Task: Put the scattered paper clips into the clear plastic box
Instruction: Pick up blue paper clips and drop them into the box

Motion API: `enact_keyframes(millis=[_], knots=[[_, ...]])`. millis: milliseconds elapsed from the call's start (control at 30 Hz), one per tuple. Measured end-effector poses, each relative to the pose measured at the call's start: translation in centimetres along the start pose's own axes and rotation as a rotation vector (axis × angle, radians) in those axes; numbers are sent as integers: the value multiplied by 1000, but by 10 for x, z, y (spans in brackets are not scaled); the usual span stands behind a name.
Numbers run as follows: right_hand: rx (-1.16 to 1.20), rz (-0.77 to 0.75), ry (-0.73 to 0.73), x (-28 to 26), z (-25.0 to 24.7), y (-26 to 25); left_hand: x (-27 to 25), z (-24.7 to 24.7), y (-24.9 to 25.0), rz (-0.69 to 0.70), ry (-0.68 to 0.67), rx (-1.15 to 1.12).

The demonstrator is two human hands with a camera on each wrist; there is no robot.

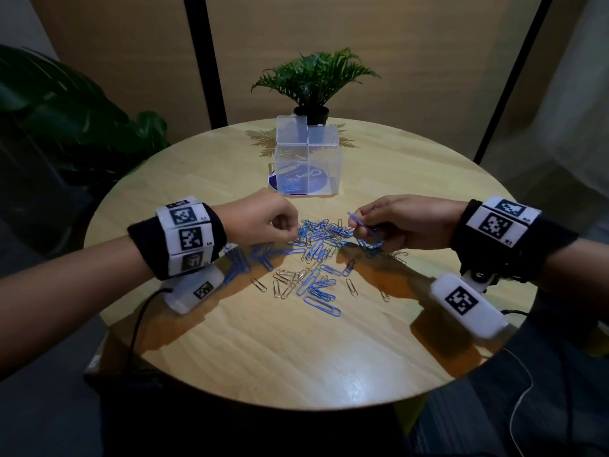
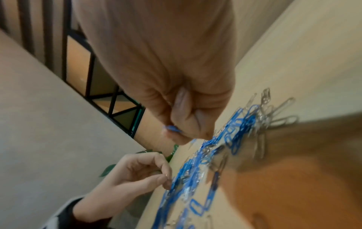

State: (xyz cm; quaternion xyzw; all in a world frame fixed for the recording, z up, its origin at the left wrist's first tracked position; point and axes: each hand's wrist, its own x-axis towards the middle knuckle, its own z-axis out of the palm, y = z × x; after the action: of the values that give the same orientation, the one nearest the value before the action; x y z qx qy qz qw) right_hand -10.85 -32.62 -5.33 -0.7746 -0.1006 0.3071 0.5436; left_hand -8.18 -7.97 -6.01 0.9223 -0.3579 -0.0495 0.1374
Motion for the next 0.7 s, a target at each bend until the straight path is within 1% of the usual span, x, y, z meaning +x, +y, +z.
enact_keyframes(millis=[33, 100, 167, 200, 267, 333, 400, 467, 500, 567, 600, 633, 700], knots=[[122, 51, 20, 1, 0, -1, 0, -2, -1, -36, 3, -107], [360, 136, 56, 3, -3, -2, -1, -3, 0, -99, -26, -410], [523, 166, 75, 2, -7, -4, -2, -3, 4, -150, -28, -692], [565, 171, 79, 1, -9, -4, -2, -3, 6, -169, -24, -792], [619, 182, 73, -1, -13, -3, -1, -3, 6, -179, -35, -888], [656, 201, 54, -2, -13, -1, 0, -5, 5, -179, -84, -933], [677, 202, 45, -2, -11, 2, 0, -7, 6, -209, -111, -949], [700, 181, 48, -1, -9, 3, 1, -7, 7, -204, -82, -887], [704, 162, 50, -1, -8, 3, 1, -6, 7, -177, -33, -779], [663, 120, 50, 1, -6, 2, -2, -3, 6, -107, 88, -394], [612, 105, 50, 2, -6, 1, -3, -2, 7, -82, 110, -198], [528, 96, 52, 3, -5, 0, -5, 0, 7, -71, 93, -55], [230, 59, 76, 4, -2, -1, -7, 4, 10, -70, 16, 64]])
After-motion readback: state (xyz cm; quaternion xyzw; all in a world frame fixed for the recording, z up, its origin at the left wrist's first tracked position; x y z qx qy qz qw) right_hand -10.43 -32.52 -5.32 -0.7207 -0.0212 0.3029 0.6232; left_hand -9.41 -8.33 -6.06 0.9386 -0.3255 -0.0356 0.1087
